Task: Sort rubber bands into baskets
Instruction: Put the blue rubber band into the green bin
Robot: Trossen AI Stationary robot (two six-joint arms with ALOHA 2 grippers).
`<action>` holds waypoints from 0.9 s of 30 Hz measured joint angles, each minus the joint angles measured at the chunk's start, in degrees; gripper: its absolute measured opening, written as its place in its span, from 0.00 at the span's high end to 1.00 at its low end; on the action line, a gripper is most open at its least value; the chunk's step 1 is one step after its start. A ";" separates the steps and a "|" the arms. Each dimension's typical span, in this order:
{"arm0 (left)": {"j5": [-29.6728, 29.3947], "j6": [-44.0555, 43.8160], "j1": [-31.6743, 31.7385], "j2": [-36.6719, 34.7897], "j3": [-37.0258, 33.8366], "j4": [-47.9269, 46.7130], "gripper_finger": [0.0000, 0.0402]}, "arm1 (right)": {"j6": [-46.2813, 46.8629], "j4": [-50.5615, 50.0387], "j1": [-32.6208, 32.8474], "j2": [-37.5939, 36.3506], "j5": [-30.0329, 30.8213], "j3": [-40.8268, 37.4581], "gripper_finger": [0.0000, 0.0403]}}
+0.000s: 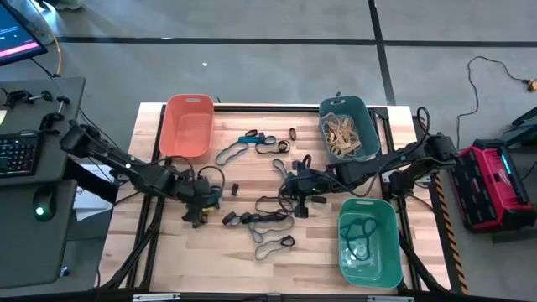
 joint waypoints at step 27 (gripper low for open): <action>12.35 11.09 5.57 -0.04 -4.65 10.83 0.98 | -0.09 0.23 0.83 0.04 -2.37 0.00 1.00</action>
